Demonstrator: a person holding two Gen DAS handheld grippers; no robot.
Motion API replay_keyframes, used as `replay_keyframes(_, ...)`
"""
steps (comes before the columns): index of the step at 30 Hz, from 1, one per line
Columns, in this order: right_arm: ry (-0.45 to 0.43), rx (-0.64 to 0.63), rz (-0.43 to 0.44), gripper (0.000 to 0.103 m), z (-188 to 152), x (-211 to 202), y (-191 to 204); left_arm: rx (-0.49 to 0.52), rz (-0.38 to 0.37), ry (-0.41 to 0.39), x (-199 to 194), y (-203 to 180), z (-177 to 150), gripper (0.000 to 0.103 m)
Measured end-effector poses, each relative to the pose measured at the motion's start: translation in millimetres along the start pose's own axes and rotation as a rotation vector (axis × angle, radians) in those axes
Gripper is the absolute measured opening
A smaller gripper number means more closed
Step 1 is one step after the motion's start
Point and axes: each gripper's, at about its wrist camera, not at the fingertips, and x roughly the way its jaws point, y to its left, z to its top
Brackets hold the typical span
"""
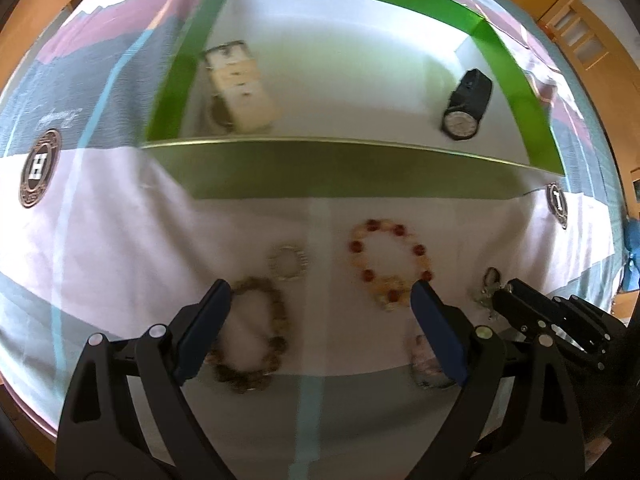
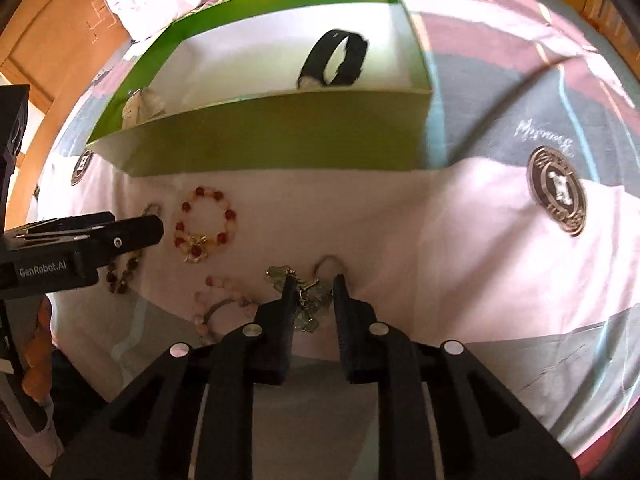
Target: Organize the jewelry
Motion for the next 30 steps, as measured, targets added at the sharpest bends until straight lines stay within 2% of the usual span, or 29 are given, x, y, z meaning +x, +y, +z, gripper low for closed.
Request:
replay_keyframes(5, 0.026, 0.002, -0.002, 0.019, -3.5, 5.2, -3.7, 0.018, -0.008, 0.012, 13.3, -14.2, 3.8, 0.092)
replay_keyframes(9, 0.025, 0.003, 0.000, 0.019, -4.8, 2.5, -8.4, 0.010, -0.003, 0.008, 18.0, -18.8, 3.1, 0.085)
replay_keyframes(11, 0.024, 0.005, -0.002, 0.019, -4.0, 5.2, -4.2, -0.013, -0.038, 0.005, 17.5, -17.3, 5.6, 0.078)
replay_keyframes(14, 0.027, 0.004, -0.004, 0.019, -5.1, 4.6, -8.7, -0.055, -0.092, 0.023, 23.0, -12.4, 7.1, 0.061)
replay_keyframes(17, 0.030, 0.002, -0.009, 0.019, -0.3, 12.0, -1.6, -0.040, -0.069, 0.007, 24.0, -12.6, 9.4, 0.053)
replay_keyframes(19, 0.031, 0.000, -0.011, 0.019, 0.0, 12.6, -1.3, -0.015, -0.070, -0.004, 20.2, -17.4, 10.3, 0.040)
replay_keyframes(23, 0.034, 0.001, -0.014, 0.019, 0.1, 13.8, -0.6, 0.005, -0.094, 0.016, 18.0, -20.5, 8.9, 0.039)
replay_keyframes(27, 0.035, 0.002, -0.013, 0.019, 0.2, 14.2, -1.2, -0.022, -0.110, 0.009, 7.7, -11.5, 8.5, 0.049)
replay_keyframes(30, 0.035, 0.000, -0.016, 0.019, 0.4, 14.7, -0.5, -0.008, -0.098, 0.030, 14.2, -14.4, 5.5, 0.047)
